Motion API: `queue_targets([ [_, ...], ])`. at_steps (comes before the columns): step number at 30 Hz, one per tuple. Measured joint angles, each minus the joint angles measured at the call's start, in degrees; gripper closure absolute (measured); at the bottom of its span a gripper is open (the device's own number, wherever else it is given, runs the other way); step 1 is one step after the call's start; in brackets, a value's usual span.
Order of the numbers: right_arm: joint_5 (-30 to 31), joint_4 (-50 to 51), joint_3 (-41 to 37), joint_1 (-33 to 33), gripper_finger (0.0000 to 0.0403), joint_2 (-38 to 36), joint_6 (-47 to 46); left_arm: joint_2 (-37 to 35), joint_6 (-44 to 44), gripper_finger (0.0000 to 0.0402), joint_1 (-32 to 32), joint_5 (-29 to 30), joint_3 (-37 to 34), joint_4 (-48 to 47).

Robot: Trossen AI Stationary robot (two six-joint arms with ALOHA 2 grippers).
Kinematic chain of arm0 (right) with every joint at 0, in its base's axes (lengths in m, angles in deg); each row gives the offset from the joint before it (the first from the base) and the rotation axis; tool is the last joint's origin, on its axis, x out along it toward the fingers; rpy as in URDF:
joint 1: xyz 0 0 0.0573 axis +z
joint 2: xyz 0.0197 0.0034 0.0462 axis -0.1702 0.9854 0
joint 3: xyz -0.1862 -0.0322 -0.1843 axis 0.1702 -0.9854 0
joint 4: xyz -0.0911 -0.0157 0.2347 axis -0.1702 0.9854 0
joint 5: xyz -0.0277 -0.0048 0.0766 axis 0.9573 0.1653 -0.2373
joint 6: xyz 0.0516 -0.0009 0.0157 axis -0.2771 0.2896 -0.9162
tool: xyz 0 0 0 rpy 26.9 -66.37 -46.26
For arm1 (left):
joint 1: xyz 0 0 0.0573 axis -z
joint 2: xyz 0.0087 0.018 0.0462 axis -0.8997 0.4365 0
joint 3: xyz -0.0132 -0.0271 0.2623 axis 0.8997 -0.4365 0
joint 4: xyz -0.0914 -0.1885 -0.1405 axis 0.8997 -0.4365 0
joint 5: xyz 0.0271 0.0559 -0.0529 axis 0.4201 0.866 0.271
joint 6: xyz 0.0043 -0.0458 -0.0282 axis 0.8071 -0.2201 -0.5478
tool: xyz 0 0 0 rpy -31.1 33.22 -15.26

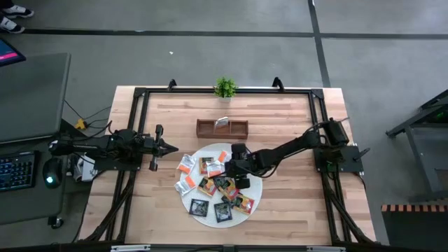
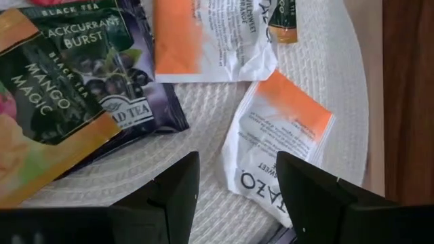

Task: Pick & Place Tea
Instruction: Put the orange tea bag into the middle section of the wooden organizer

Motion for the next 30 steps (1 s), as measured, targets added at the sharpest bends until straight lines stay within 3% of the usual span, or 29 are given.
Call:
queue_targets([
  [30, 0.6, -1.4, -0.2, -0.7, 0.0215, 2.5, 0.4, 0.0, 0.0, 0.0401, 0.0, 0.0, 0.0, 0.0],
])
